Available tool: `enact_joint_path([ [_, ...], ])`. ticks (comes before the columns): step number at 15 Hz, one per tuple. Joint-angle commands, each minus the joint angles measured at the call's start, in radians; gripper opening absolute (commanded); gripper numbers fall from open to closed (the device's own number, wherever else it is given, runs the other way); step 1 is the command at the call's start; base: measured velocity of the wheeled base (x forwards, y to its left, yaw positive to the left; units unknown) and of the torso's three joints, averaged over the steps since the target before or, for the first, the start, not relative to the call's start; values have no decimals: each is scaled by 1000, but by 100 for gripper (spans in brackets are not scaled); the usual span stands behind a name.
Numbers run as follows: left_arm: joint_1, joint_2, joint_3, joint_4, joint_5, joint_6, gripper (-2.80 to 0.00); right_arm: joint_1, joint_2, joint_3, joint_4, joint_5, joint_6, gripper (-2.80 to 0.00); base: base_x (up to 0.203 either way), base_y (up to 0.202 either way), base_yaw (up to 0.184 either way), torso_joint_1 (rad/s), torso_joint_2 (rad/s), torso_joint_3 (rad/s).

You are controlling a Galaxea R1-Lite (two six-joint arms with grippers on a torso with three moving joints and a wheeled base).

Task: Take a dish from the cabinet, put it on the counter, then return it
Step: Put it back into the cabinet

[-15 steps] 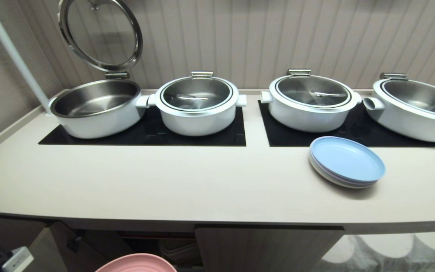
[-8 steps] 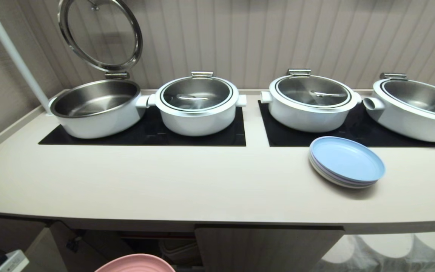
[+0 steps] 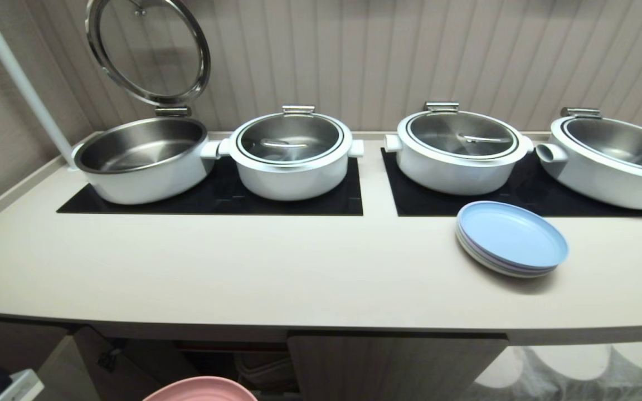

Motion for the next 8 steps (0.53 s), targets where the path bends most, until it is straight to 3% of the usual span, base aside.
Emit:
enact_joint_path([
  [1, -1, 4, -1, 2, 0, 8, -280, 0, 0, 0, 0, 0, 0, -280, 0, 0, 0, 0, 0, 0],
  [8, 4, 4, 7, 2, -4, 7, -280, 0, 0, 0, 0, 0, 0, -280, 0, 0, 0, 0, 0, 0],
])
